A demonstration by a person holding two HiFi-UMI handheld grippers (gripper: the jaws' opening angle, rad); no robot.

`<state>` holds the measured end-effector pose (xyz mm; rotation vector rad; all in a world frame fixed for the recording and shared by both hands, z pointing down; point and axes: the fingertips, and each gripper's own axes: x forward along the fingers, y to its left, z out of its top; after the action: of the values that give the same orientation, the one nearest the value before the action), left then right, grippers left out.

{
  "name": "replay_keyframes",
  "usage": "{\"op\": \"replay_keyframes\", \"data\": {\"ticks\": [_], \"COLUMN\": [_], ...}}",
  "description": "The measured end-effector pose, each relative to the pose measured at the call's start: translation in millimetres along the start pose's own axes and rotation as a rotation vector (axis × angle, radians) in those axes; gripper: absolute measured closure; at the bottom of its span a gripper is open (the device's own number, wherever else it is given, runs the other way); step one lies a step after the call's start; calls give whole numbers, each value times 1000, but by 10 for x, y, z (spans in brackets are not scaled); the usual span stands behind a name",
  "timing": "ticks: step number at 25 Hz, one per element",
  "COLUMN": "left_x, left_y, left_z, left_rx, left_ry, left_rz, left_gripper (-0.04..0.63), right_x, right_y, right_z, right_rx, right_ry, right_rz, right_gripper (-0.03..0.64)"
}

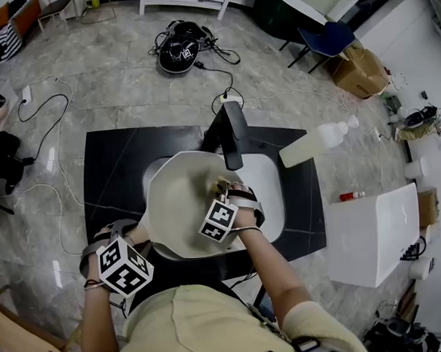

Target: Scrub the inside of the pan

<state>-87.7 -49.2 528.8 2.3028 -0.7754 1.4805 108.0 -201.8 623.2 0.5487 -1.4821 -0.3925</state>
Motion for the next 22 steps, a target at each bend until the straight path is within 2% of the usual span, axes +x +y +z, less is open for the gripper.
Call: {"op": "replay_keyframes", "data": {"ticks": [10,22], "left_x": [0,-5], "left_y": [1,0], "left_z": [-4,5], "left_rx": [4,6], "left_ry": [3,-2], "left_rz": [11,9], "left_gripper": [383,383], "right_x": [18,-80], "right_y": [-320,-513], "right_z": [269,620], "right_rx": [11,62], "right_ry": [-112,-220], "right_rz": [-132,-191], "right_gripper": [545,546]}}
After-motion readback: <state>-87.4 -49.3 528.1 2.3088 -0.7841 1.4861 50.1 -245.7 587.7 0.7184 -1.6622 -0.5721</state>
